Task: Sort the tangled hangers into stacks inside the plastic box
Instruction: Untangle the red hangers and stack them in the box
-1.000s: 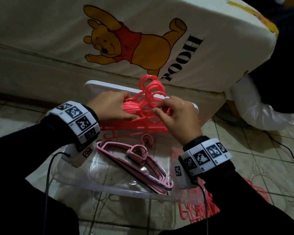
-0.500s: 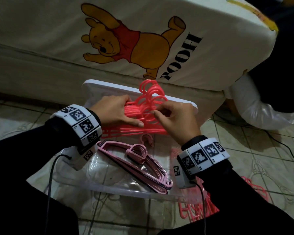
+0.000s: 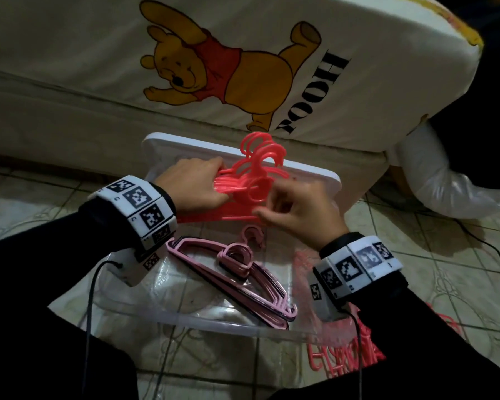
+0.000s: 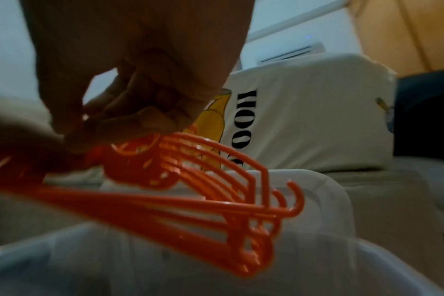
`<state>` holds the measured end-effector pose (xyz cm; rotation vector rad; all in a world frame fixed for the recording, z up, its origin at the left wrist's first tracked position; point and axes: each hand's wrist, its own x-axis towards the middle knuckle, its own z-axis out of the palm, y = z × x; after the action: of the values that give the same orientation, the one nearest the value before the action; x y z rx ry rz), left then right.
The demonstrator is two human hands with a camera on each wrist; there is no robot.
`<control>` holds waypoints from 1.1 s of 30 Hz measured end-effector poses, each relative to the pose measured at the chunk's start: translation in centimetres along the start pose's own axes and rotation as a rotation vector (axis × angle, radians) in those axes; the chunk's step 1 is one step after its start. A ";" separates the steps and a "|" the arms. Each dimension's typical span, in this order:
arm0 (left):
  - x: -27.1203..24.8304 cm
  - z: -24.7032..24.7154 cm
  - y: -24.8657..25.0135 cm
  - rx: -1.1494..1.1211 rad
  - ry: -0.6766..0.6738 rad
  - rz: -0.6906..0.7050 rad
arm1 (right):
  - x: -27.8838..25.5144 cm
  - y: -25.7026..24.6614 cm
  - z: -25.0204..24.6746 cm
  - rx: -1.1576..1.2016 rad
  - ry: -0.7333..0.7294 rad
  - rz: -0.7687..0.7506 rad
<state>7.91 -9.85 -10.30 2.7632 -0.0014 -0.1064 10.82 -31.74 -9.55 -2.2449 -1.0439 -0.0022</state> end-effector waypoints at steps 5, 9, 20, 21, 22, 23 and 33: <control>0.4 -0.4 -0.4 0.006 0.025 0.003 | -1.6 1.1 5.3 -0.431 -0.632 -0.108; 0.5 -0.3 -0.4 -0.004 0.026 0.021 | -1.8 2.2 10.5 -0.450 -0.937 -0.167; 0.8 0.1 -1.3 -0.005 0.024 0.044 | -2.8 4.4 18.2 -0.670 -1.243 -0.573; 0.9 0.1 -1.4 -0.005 0.022 0.046 | -2.8 4.2 18.5 -0.655 -1.258 -0.556; 0.9 0.1 -1.4 -0.007 0.017 0.045 | -2.9 4.1 18.6 -0.655 -1.285 -0.548; 0.9 0.1 -1.4 -0.010 0.012 0.045 | -3.0 3.9 18.7 -0.639 -1.287 -0.541; 0.9 0.0 -0.7 -0.004 0.017 0.064 | -3.6 4.6 19.2 -0.482 -1.164 -0.427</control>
<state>8.78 -9.19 -10.59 2.7572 -0.0847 -0.0662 6.58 -25.60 -28.13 -2.3288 -2.2972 1.0738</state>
